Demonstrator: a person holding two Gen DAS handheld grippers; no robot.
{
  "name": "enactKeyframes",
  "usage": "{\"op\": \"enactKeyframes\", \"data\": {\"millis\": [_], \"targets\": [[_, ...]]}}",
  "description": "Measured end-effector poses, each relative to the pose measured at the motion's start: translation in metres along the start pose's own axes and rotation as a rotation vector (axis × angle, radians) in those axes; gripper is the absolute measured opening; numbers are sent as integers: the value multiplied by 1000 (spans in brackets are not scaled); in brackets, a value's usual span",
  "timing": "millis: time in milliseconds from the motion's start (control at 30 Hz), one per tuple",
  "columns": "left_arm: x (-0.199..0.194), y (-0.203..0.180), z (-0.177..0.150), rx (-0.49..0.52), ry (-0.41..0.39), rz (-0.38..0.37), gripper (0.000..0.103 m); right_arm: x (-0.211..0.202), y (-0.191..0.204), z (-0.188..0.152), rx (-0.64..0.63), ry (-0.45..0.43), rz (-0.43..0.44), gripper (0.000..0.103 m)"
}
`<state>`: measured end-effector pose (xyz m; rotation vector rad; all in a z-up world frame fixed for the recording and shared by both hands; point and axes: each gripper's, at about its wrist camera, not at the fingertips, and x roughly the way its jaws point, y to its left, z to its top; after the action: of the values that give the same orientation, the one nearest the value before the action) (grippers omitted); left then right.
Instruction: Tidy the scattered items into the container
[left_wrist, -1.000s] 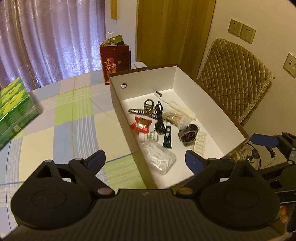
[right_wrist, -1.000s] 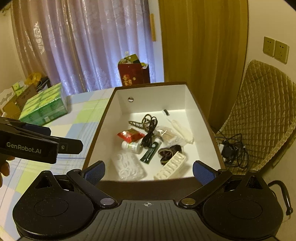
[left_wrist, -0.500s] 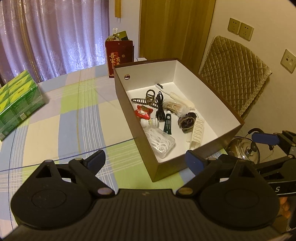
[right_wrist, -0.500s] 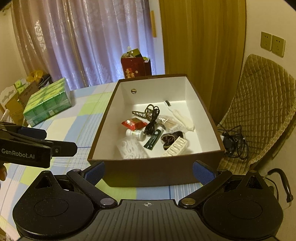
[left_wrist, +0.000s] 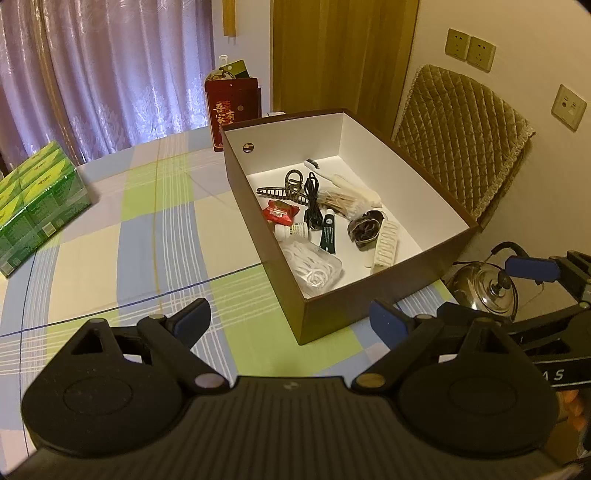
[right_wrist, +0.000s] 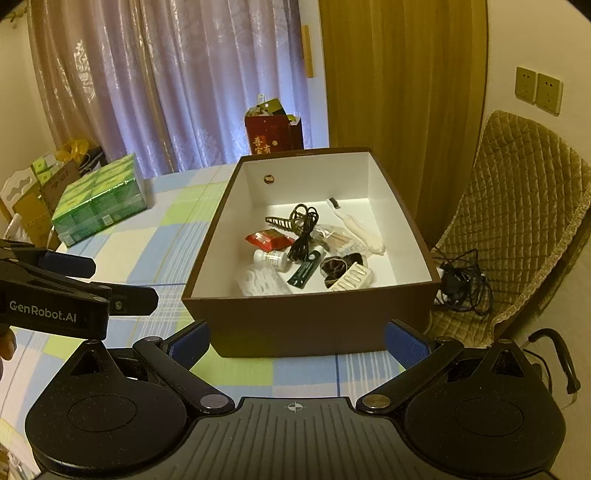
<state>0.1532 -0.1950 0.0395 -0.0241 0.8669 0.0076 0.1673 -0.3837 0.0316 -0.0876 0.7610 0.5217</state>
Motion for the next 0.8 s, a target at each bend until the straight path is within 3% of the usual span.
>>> {"op": "enactKeyframes", "data": {"millis": [800], "targets": [[-7,-2,-22,4,7,29,91,-8,5,-24,18,20,-20,103]]}}
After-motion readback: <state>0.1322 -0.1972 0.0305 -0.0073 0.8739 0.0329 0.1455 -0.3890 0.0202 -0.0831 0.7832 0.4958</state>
